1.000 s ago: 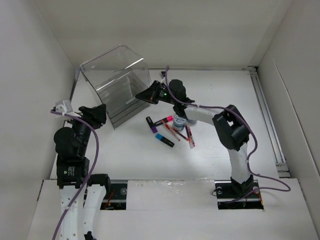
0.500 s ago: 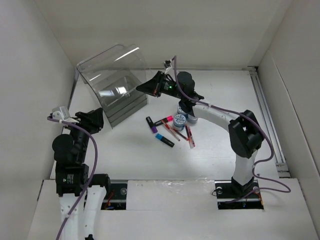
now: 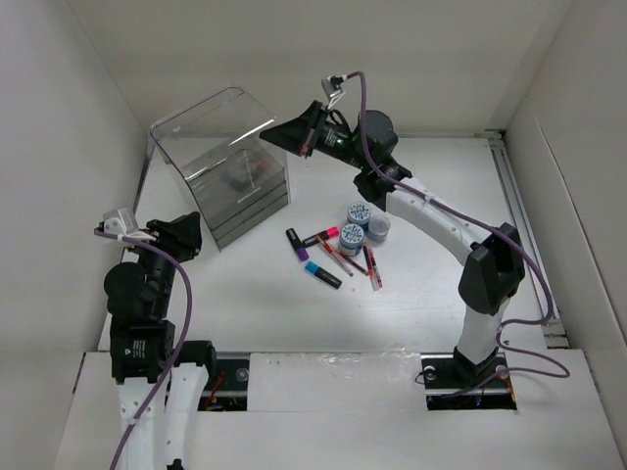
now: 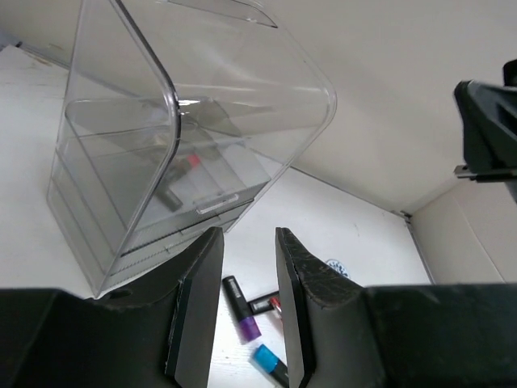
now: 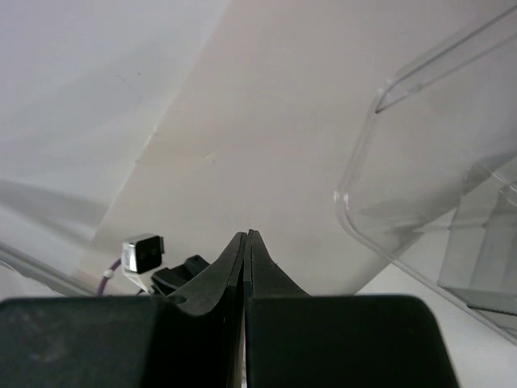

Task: Sort the stationery into containers
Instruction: Open the drawer

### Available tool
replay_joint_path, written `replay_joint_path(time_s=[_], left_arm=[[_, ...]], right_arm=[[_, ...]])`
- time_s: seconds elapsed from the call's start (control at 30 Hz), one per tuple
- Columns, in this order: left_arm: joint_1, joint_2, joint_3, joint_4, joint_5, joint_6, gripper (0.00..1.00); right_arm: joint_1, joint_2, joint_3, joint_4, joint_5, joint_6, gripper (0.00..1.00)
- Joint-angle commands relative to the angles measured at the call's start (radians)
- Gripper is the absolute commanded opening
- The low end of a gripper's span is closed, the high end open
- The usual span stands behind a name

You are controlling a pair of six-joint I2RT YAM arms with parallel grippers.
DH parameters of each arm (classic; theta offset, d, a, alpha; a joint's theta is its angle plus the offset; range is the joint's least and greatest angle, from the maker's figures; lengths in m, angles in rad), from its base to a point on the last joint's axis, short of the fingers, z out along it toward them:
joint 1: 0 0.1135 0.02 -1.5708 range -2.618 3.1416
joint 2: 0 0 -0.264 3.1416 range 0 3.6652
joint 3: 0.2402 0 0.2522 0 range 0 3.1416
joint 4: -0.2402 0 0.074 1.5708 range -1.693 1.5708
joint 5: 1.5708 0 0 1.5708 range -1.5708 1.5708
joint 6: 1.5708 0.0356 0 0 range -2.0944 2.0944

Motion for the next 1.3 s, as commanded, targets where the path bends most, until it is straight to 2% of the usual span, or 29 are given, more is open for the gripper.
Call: replay_joint_path(time_s=[0.0,0.07,0.13,0.27,0.4,0.5,0.87,1.27], left_arm=[[-0.003,0.034,0.011,0.084,0.045,0.002,0.28],[-0.003,0.046,0.031,0.065,0.032,0.002,0.27],[-0.003,0.034,0.031,0.051,0.009,0.011,0.27],[-0.003,0.034,-0.010,0.054,0.019,0.002,0.26],[-0.003,0.034,-0.044,0.077,0.044,-0.009,0.26],[-0.003,0.024,-0.053,0.078,0.044,-0.009,0.26],[-0.003,0.024,-0.086,0.098,0.065,-0.009,0.27],[-0.003,0.024,-0.095,0.107,0.065,-0.009,0.27]], right_arm=[[0.011,0.002,0.083,-0.021,-0.003,-0.002,0.01],[0.011,0.002,0.065,-0.030,-0.003,-0.011,0.01],[0.020,-0.038,-0.043,-0.030,0.026,-0.029,0.01],[0.031,0.005,-0.144,-0.030,0.079,-0.077,0.07],[0.031,0.106,-0.143,-0.030,0.057,-0.077,0.34],[0.021,0.179,-0.112,-0.030,0.047,-0.077,0.38],[-0.006,0.413,0.038,-0.030,-0.014,-0.077,0.44],[-0.015,0.447,0.072,0.063,-0.100,-0.077,0.45]])
